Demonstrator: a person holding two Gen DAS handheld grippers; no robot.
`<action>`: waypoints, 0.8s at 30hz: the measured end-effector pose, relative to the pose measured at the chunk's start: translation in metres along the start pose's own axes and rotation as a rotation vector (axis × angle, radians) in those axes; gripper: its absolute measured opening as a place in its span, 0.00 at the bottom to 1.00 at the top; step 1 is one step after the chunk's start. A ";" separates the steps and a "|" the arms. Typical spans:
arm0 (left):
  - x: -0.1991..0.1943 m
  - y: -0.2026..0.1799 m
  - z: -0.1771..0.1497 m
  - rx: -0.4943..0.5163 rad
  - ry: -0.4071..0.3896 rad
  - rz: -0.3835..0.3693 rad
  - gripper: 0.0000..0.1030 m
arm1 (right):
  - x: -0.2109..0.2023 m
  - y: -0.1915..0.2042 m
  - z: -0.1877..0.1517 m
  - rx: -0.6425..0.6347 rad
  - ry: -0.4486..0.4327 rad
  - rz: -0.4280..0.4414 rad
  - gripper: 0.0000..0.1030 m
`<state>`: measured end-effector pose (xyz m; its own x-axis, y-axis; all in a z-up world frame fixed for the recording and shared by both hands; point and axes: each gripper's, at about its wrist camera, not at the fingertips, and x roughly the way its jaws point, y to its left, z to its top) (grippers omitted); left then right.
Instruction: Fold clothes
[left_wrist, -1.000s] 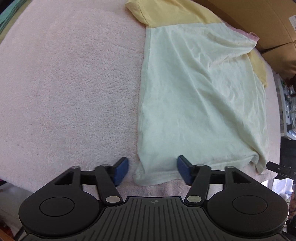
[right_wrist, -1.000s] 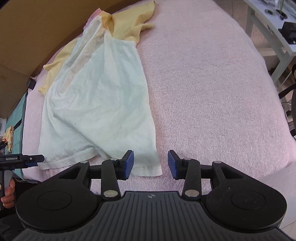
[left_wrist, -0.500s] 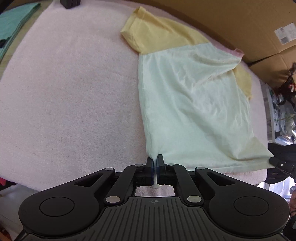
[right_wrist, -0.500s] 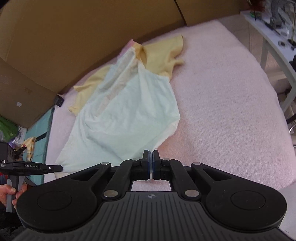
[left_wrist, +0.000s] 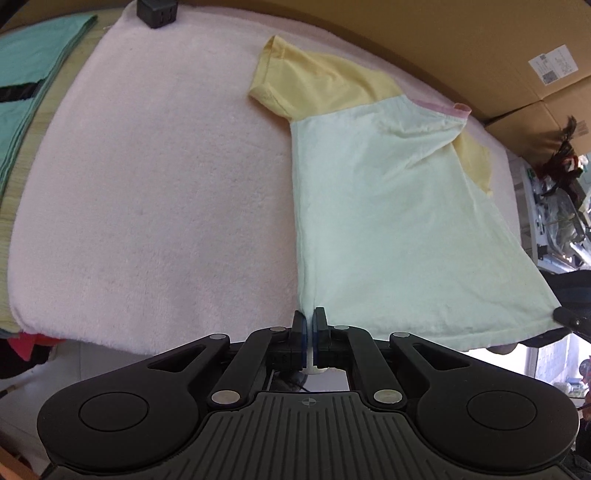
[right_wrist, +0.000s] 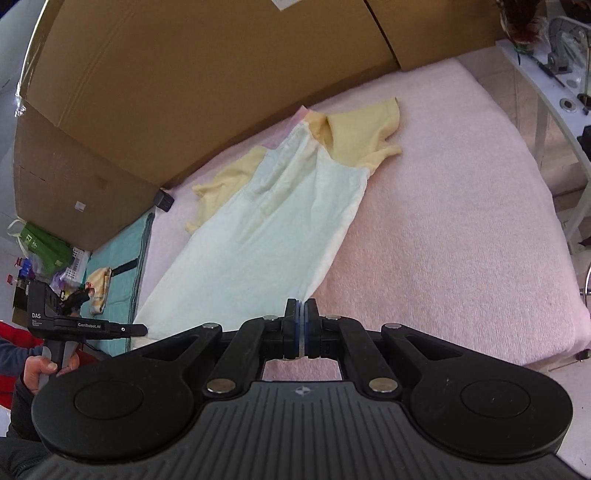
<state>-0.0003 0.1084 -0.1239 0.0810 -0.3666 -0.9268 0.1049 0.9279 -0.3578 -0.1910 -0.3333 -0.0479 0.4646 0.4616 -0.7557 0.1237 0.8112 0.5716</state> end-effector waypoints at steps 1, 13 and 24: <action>0.005 0.004 -0.001 -0.013 0.010 0.014 0.00 | 0.004 -0.002 -0.003 0.004 0.015 -0.010 0.03; 0.055 0.015 -0.007 -0.054 0.064 0.259 0.51 | 0.077 -0.016 -0.035 -0.233 0.174 -0.415 0.20; 0.022 -0.004 0.068 -0.094 -0.221 0.146 0.74 | 0.074 0.023 0.034 -0.179 -0.066 -0.251 0.20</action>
<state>0.0681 0.0915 -0.1352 0.3034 -0.2253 -0.9258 -0.0150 0.9704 -0.2411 -0.1244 -0.2928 -0.0803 0.4961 0.2192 -0.8402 0.0884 0.9498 0.3001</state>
